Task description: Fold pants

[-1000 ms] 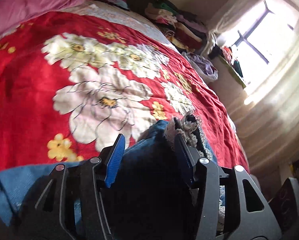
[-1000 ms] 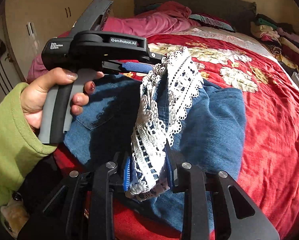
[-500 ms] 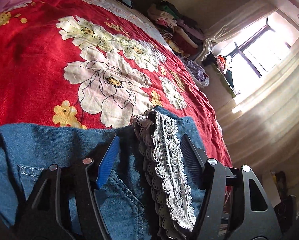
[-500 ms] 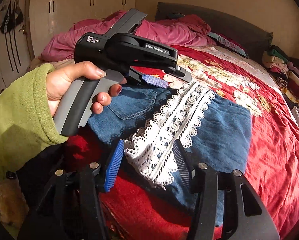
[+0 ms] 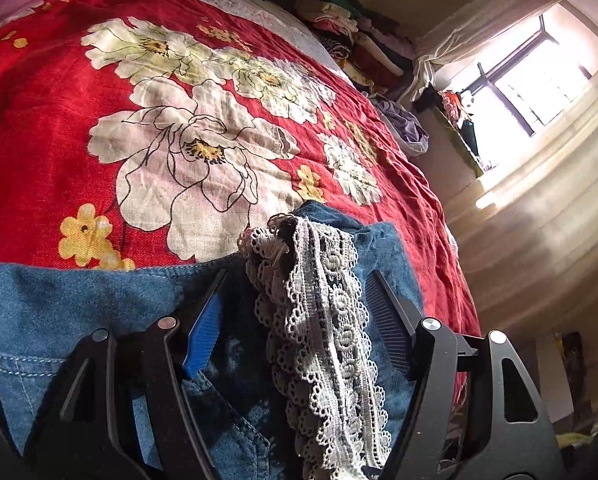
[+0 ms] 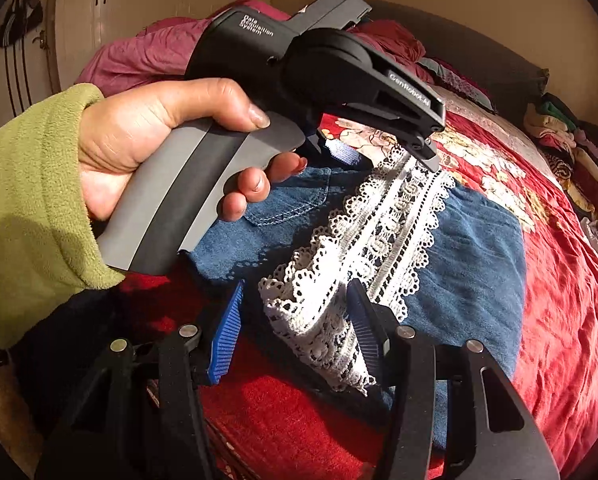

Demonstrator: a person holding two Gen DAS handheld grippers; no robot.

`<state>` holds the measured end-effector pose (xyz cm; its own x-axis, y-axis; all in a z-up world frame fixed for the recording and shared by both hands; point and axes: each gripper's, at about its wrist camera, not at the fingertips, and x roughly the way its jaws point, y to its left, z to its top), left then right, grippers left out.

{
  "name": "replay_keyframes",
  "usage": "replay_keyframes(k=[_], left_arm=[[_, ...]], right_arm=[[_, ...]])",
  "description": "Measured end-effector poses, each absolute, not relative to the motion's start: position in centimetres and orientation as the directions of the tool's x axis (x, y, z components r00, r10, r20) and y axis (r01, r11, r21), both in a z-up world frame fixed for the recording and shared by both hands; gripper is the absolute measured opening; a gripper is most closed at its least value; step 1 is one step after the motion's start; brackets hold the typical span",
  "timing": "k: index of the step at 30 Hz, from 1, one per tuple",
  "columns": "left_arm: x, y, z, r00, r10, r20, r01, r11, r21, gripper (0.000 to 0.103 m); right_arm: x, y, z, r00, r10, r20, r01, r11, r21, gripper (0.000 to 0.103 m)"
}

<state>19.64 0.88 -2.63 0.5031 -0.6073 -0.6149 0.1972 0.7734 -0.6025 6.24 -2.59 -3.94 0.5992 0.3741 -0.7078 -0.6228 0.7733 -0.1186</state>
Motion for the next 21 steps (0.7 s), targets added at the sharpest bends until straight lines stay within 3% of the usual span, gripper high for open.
replay_keyframes(k=[2, 3, 4, 5, 6, 11, 16, 21], left_arm=[[20.2, 0.6, -3.0, 0.501, -0.595, -0.628, 0.185, 0.783, -0.594, 0.06], [20.5, 0.3, -3.2, 0.498, -0.587, -0.638, 0.18, 0.79, -0.586, 0.055], [20.8, 0.1, -3.3, 0.5, -0.571, -0.651, 0.177, 0.803, -0.569, 0.049], [21.0, -0.2, -3.4, 0.5, -0.558, -0.662, 0.179, 0.815, -0.552, 0.037], [21.2, -0.3, -3.6, 0.5, -0.556, -0.664, 0.178, 0.817, -0.549, 0.029], [20.2, 0.8, -2.4, 0.53, -0.587, -0.612, 0.194, 0.786, -0.586, 0.016], [19.7, 1.0, -2.4, 0.544, -0.553, -0.631, 0.199, 0.815, -0.543, 0.016], [20.1, 0.6, -3.7, 0.537, -0.548, -0.641, 0.205, 0.822, -0.531, 0.024]], right_arm=[[6.6, -2.7, -4.4, 0.605, 0.358, -0.711, -0.614, 0.778, -0.13, 0.032], [6.7, -2.9, -4.5, 0.597, 0.366, -0.713, -0.619, 0.776, -0.12, 0.032], [6.8, -3.4, -4.4, 0.586, 0.388, -0.712, -0.62, 0.78, -0.086, 0.026], [6.9, -3.8, -4.2, 0.573, 0.413, -0.708, -0.624, 0.78, -0.05, 0.023], [6.8, -4.0, -3.9, 0.568, 0.43, -0.702, -0.631, 0.775, -0.036, 0.021], [6.1, -4.7, -2.7, 0.55, 0.489, -0.677, -0.66, 0.751, 0.006, 0.019], [5.8, -3.9, -3.8, 0.53, 0.479, -0.7, -0.666, 0.746, 0.007, 0.021], [5.6, -4.0, -3.8, 0.521, 0.504, -0.689, -0.666, 0.744, 0.04, 0.025]])
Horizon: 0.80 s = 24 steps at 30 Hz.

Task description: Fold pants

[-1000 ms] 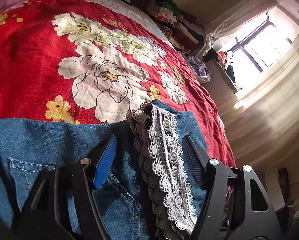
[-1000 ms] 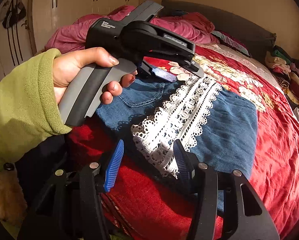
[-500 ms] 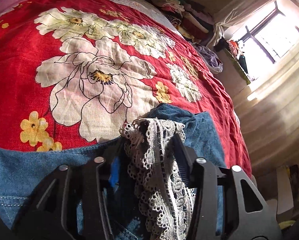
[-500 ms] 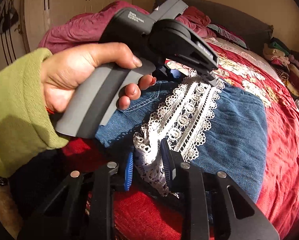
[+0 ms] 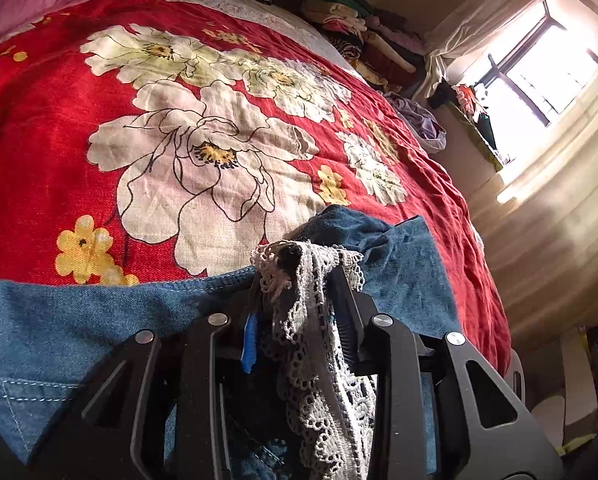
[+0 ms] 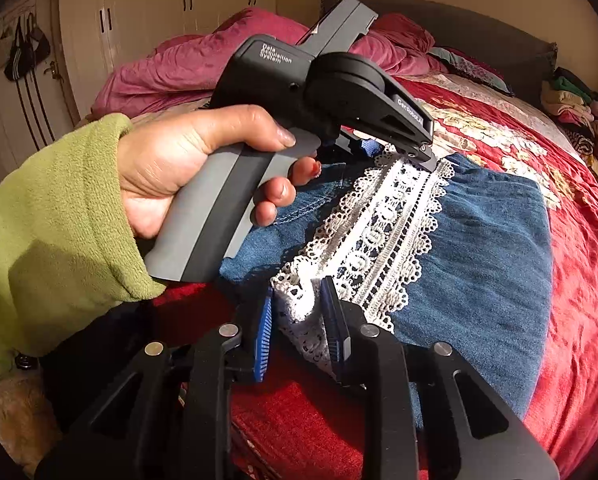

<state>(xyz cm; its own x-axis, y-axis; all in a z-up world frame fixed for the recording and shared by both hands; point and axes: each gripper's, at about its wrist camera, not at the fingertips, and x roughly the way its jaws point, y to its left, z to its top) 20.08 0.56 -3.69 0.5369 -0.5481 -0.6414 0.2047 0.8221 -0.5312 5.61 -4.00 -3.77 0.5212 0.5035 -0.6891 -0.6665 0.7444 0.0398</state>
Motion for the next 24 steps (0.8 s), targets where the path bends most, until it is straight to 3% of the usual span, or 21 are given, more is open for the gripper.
replay_keyframes(k=[2, 6, 12, 24], left_arm=[[19.8, 0.9, -3.6, 0.54, -0.558, -0.63, 0.206, 0.814, -0.543, 0.026], [18.6, 1.4, -2.5, 0.568, -0.535, -0.625, 0.216, 0.83, -0.515, 0.041], [15.7, 3.2, -0.7, 0.617, -0.482, -0.622, 0.191, 0.859, -0.475, 0.051], [8.9, 6.1, 1.5, 0.698, -0.36, -0.619, 0.122, 0.911, -0.393, 0.058]], right_arm=[[5.7, -4.3, -3.4, 0.501, 0.53, -0.684, -0.681, 0.729, 0.065, 0.033], [4.8, -5.3, -2.3, 0.493, 0.568, -0.659, -0.696, 0.712, 0.093, 0.038], [4.8, -8.0, -1.1, 0.535, 0.538, -0.652, -0.652, 0.754, 0.087, 0.043], [6.2, -13.2, -0.7, 0.617, 0.455, -0.642, -0.53, 0.843, 0.088, 0.048]])
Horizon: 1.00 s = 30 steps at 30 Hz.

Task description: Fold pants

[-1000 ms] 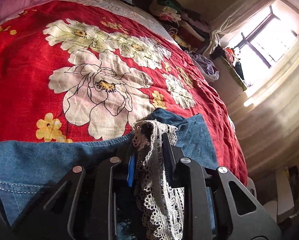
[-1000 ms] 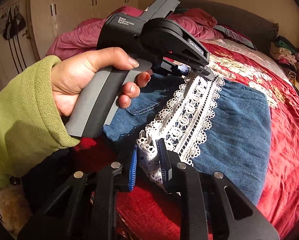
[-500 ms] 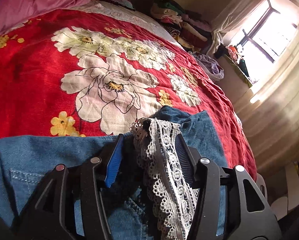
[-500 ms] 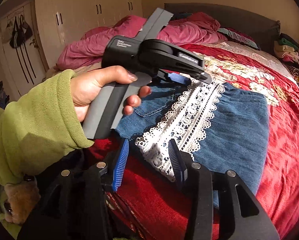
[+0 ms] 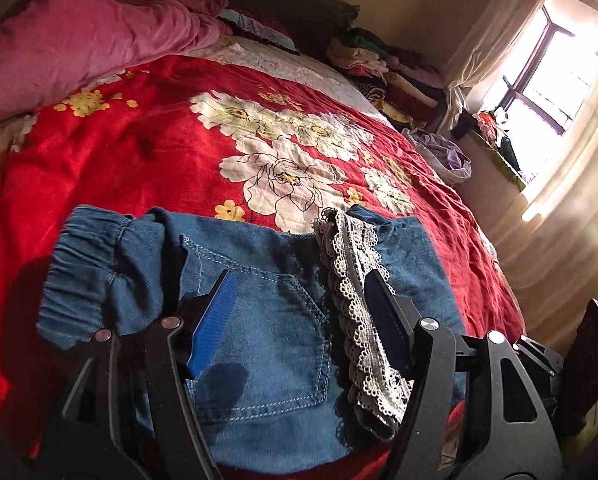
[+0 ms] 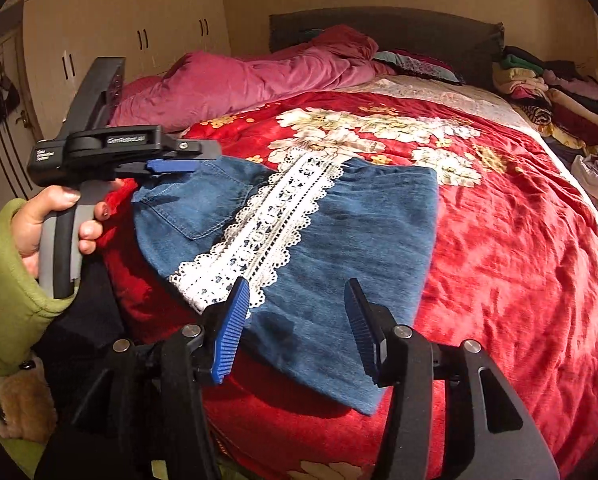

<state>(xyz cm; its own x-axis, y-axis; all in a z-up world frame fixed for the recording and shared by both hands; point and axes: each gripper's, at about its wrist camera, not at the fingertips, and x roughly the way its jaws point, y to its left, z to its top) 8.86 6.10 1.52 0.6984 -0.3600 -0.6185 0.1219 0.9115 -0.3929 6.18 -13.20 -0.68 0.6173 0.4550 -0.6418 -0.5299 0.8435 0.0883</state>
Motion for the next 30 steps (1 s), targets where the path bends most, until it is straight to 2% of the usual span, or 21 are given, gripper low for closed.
replay_keyframes(k=[8, 14, 20, 24, 28, 30], left_arm=[[5.2, 4.3, 2.0, 0.702, -0.308, -0.642, 0.145, 0.944, -0.295, 0.063], [3.8, 1.5, 1.3, 0.675, -0.307, -0.672, 0.205, 0.952, -0.229, 0.065], [3.5, -1.5, -0.6, 0.619, -0.303, -0.725, 0.263, 0.949, -0.172, 0.065], [3.7, -2.8, -2.6, 0.58, -0.252, -0.775, 0.283, 0.954, -0.099, 0.068], [4.0, -2.3, -2.9, 0.565, -0.272, -0.779, 0.282, 0.951, -0.128, 0.07], [4.0, -2.4, -3.0, 0.565, -0.272, -0.779, 0.283, 0.951, -0.127, 0.071]], right_arm=[[6.3, -15.0, -0.2, 0.655, 0.405, -0.638, -0.486, 0.872, 0.055, 0.052], [6.2, -14.4, -0.4, 0.642, 0.427, -0.637, -0.515, 0.855, 0.055, 0.052], [6.9, -13.8, -2.9, 0.607, 0.364, -0.706, -0.505, 0.863, 0.01, 0.052], [7.3, -14.9, -5.0, 0.588, 0.316, -0.745, -0.475, 0.88, -0.002, 0.052], [7.4, -16.5, -5.8, 0.573, 0.349, -0.742, -0.446, 0.892, 0.075, 0.052], [7.3, -16.4, -5.8, 0.575, 0.344, -0.742, -0.448, 0.892, 0.066, 0.052]])
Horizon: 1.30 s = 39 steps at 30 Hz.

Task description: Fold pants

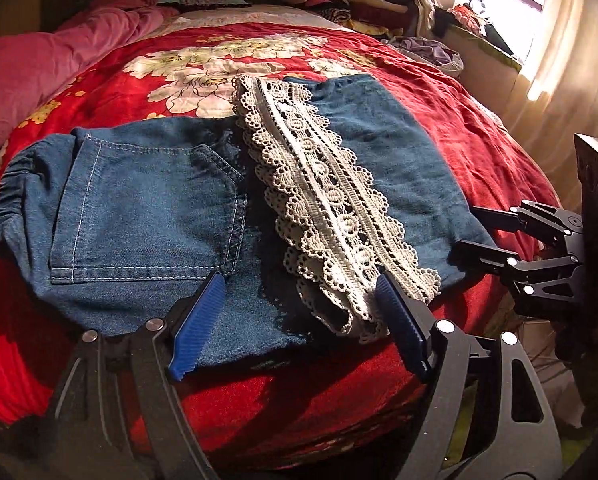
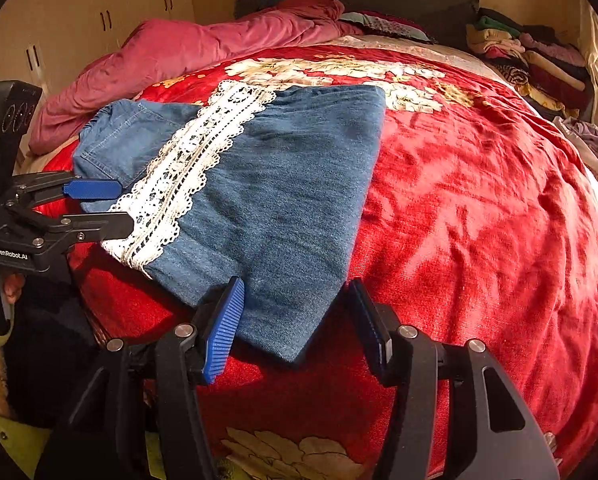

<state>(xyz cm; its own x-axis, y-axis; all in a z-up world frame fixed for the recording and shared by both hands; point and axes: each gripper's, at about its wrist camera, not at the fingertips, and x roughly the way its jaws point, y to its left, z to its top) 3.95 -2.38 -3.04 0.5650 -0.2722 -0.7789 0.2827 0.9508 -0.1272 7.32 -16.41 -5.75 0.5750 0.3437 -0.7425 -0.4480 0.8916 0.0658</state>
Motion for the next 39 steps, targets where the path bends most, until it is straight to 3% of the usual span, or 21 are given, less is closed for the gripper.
replay_keyframes(k=[12, 14, 18, 21, 39], left_arm=[[3.2, -1.2, -1.2, 0.603, -0.287, -0.744, 0.265, 0.952, -0.153, 0.072], [3.1, -0.6, -0.7, 0.616, -0.284, -0.734, 0.25, 0.955, -0.16, 0.073], [2.6, 0.8, 0.3, 0.644, -0.27, -0.715, 0.221, 0.961, -0.164, 0.076], [2.2, 1.7, 0.9, 0.656, -0.263, -0.707, 0.207, 0.964, -0.168, 0.078], [0.1, 9.6, 2.0, 0.703, -0.16, -0.693, 0.018, 0.978, -0.207, 0.092]], right_arm=[[7.3, -16.6, -2.4, 0.61, 0.348, -0.712, -0.447, 0.893, 0.053, 0.055], [7.4, -16.6, -1.6, 0.627, 0.339, -0.701, -0.439, 0.898, 0.042, 0.065], [7.5, -16.6, -0.5, 0.645, 0.34, -0.684, -0.43, 0.902, 0.043, 0.065], [7.4, -16.4, 0.2, 0.656, 0.344, -0.672, -0.421, 0.906, 0.053, 0.079], [8.7, -10.5, 3.2, 0.633, 0.417, -0.652, -0.519, 0.853, 0.042, 0.079]])
